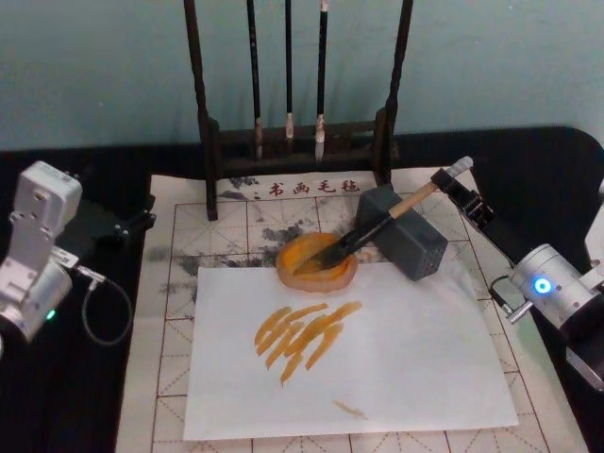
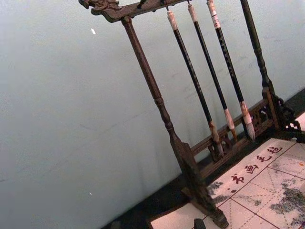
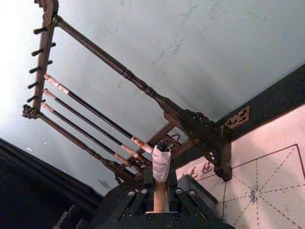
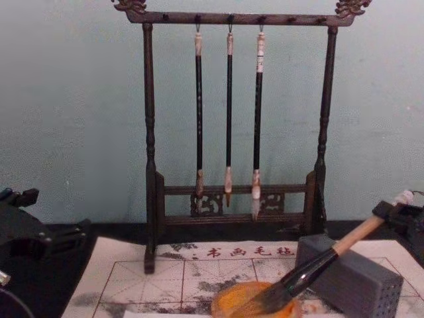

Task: Pick up the brush from the inkstone, write on the paper, then place the brush back to its original position.

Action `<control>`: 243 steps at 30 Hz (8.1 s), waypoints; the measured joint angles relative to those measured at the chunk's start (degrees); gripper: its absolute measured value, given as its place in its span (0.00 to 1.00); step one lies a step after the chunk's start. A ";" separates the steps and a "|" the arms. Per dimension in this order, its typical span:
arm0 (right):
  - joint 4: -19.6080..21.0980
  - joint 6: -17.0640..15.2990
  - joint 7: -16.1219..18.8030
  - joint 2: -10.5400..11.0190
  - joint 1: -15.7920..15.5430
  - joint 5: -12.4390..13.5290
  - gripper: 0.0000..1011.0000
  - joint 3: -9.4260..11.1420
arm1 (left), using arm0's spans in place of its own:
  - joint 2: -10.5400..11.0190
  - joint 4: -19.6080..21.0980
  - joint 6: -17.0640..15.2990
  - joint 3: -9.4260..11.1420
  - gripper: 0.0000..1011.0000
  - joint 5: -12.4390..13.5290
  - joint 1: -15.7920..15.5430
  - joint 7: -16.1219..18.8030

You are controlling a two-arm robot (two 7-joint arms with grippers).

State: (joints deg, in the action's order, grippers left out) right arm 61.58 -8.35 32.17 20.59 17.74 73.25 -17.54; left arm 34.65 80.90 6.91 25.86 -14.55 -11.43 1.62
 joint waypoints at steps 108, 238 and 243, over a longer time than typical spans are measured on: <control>12.07 -4.55 14.92 18.63 -2.26 5.18 0.17 -13.60 | 0.00 0.00 0.00 0.00 0.99 0.00 0.00 0.00; 9.02 -2.20 9.81 14.90 -1.86 7.06 0.17 -7.94 | 0.00 0.00 0.00 0.00 0.99 0.00 0.00 0.00; 9.09 -2.05 9.59 15.00 -1.84 7.30 0.17 -8.18 | 0.00 0.00 0.00 0.00 0.99 0.00 0.00 0.00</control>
State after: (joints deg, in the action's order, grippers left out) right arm 70.67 -10.41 41.75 35.59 15.90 80.55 -25.72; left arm 34.64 80.90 6.91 25.86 -14.55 -11.43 1.62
